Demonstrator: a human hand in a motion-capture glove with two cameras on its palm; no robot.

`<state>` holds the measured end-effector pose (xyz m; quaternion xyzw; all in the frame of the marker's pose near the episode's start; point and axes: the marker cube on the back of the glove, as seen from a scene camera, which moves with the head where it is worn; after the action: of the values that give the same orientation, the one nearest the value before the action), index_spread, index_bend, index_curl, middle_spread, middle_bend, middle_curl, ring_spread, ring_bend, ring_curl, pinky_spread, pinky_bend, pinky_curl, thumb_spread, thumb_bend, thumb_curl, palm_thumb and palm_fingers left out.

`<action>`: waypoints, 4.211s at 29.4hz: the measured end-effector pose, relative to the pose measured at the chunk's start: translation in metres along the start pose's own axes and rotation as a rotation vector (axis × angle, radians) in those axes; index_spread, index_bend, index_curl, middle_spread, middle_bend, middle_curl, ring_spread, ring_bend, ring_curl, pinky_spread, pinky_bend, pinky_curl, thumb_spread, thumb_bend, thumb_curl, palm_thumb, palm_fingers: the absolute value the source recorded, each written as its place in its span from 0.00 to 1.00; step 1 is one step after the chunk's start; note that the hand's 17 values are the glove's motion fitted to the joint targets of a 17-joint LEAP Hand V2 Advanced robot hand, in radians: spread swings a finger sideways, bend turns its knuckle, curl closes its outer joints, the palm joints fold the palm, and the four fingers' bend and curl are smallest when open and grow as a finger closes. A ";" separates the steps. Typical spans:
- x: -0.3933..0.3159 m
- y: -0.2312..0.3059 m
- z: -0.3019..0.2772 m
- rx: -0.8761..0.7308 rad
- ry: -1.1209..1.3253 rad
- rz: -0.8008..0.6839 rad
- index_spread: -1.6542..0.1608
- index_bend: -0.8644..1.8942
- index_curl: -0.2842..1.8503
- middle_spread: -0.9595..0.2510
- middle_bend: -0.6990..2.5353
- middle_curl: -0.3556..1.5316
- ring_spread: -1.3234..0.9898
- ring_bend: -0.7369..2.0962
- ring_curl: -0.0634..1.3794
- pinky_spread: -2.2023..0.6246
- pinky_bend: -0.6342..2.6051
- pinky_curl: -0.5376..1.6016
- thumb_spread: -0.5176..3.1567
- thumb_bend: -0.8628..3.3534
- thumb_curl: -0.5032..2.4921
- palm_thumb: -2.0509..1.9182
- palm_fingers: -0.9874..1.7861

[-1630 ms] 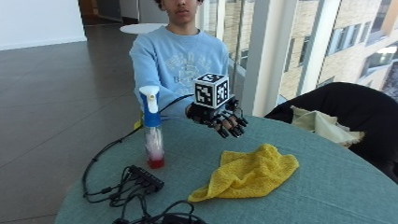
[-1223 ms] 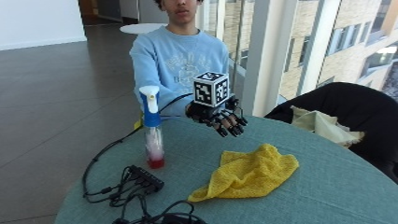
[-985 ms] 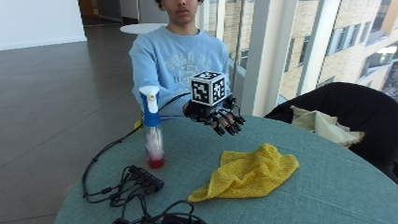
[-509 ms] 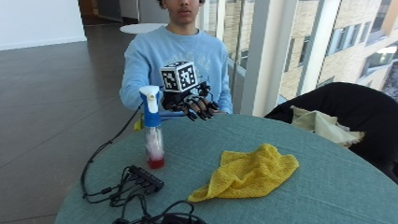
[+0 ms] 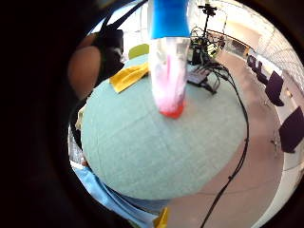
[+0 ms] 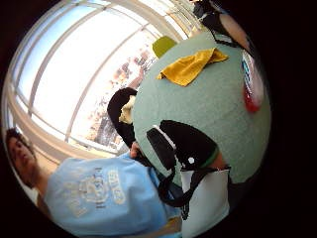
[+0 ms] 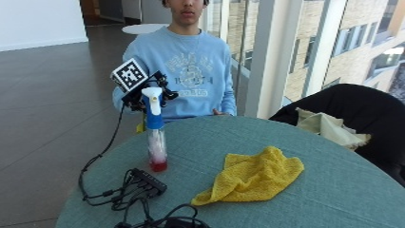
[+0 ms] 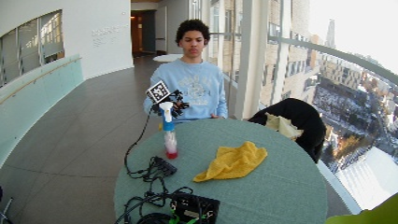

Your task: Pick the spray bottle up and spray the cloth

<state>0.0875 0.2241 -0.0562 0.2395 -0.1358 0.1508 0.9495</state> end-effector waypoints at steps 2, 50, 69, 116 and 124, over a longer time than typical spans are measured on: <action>0.009 0.004 -0.007 0.024 -0.009 0.056 0.70 0.36 0.25 0.73 0.29 0.37 0.57 0.38 0.25 0.84 0.29 0.40 0.44 0.20 0.24 0.65 0.59; 0.098 -0.102 0.058 0.162 -0.666 0.379 0.73 0.37 0.25 0.72 0.34 0.41 0.55 0.41 0.28 0.85 0.26 0.39 0.42 0.22 0.28 0.71 0.70; 0.057 -0.134 0.044 -0.051 -0.593 0.241 0.77 0.35 0.27 0.72 0.33 0.42 0.54 0.43 0.31 0.82 0.27 0.41 0.40 0.20 0.31 0.73 0.77; -0.033 -0.180 0.113 -0.662 -0.389 0.319 0.81 0.36 0.28 0.75 0.35 0.43 0.56 0.46 0.32 0.80 0.29 0.43 0.41 0.20 0.34 0.72 0.78; -0.032 -0.178 0.114 -0.664 -0.384 0.320 0.81 0.36 0.28 0.75 0.35 0.43 0.56 0.46 0.32 0.80 0.29 0.43 0.41 0.20 0.34 0.72 0.77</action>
<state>0.0995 0.0106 -0.0437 -0.0802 -0.3872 0.1971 0.8971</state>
